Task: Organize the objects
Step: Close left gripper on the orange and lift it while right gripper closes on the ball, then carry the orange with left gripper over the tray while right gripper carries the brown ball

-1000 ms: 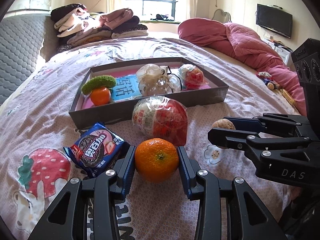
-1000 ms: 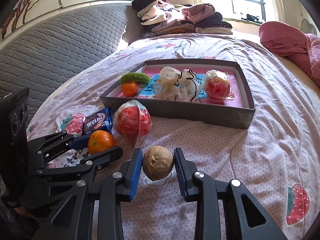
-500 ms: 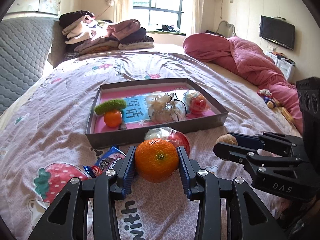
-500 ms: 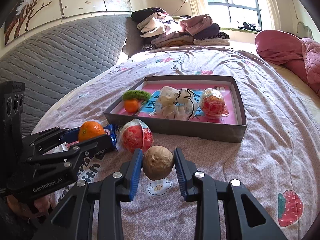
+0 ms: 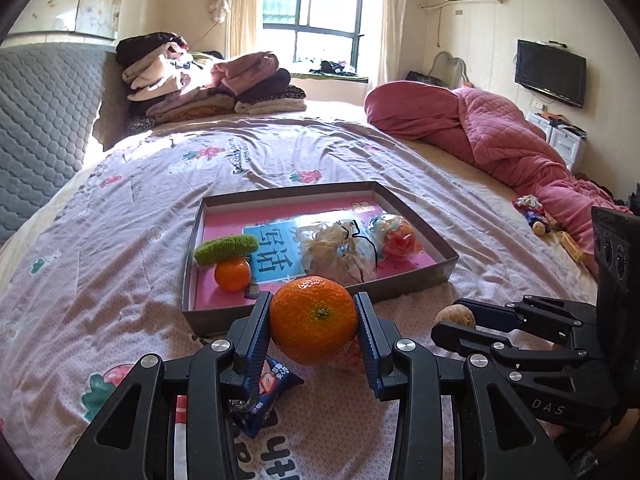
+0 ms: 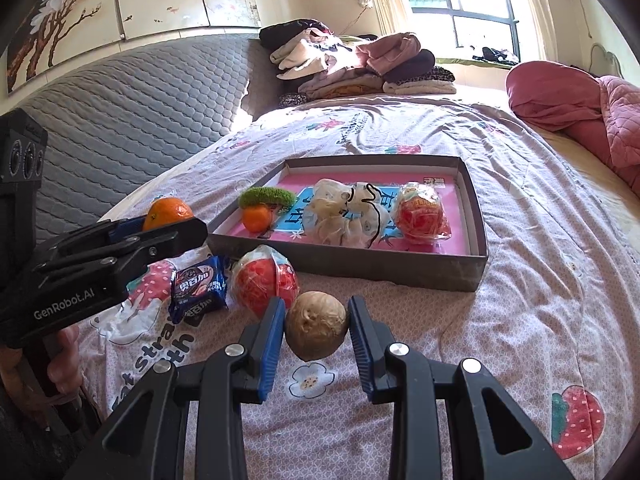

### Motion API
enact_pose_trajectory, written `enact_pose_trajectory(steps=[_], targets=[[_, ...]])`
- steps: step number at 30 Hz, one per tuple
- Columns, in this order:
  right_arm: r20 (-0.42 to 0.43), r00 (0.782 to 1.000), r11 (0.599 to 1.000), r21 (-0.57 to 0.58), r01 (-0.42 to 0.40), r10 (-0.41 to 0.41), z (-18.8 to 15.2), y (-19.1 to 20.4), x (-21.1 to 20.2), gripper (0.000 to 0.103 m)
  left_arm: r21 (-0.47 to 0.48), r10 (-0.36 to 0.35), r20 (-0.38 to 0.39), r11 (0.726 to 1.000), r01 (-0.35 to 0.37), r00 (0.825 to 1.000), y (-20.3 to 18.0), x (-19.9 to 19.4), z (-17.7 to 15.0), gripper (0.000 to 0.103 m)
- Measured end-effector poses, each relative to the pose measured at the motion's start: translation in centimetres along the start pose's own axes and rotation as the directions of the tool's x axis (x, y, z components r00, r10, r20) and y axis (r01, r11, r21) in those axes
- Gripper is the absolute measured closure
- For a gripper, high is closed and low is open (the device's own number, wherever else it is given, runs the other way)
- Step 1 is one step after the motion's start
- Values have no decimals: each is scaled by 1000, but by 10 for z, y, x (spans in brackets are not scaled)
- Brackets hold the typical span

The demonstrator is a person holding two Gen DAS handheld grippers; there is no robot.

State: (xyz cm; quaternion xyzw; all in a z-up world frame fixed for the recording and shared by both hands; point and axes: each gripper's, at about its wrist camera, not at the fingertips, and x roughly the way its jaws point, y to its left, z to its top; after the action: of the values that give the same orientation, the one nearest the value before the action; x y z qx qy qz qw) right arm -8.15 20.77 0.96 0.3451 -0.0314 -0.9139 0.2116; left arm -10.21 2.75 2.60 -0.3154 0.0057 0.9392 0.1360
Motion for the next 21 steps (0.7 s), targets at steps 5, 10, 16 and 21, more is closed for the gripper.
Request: enact_pose_trajectory(steps=[5, 10, 16, 21], targets=[[27, 999, 1000, -3, 19, -19, 9, -1, -4, 70, -5, -8, 10, 1000, 8, 1000, 4, 0, 9, 62], [68, 997, 999, -9, 32, -31, 26, -1, -15, 70, 14, 7, 39, 1000, -7, 999, 3, -3, 20, 62], [123, 992, 999, -21, 37, -34, 43, 0, -28, 70, 17, 12, 52, 1000, -13, 999, 5, -3, 28, 62], [125, 992, 999, -29, 32, -28, 51, 2, -29, 70, 17, 15, 57, 1000, -16, 998, 6, -2, 31, 62]])
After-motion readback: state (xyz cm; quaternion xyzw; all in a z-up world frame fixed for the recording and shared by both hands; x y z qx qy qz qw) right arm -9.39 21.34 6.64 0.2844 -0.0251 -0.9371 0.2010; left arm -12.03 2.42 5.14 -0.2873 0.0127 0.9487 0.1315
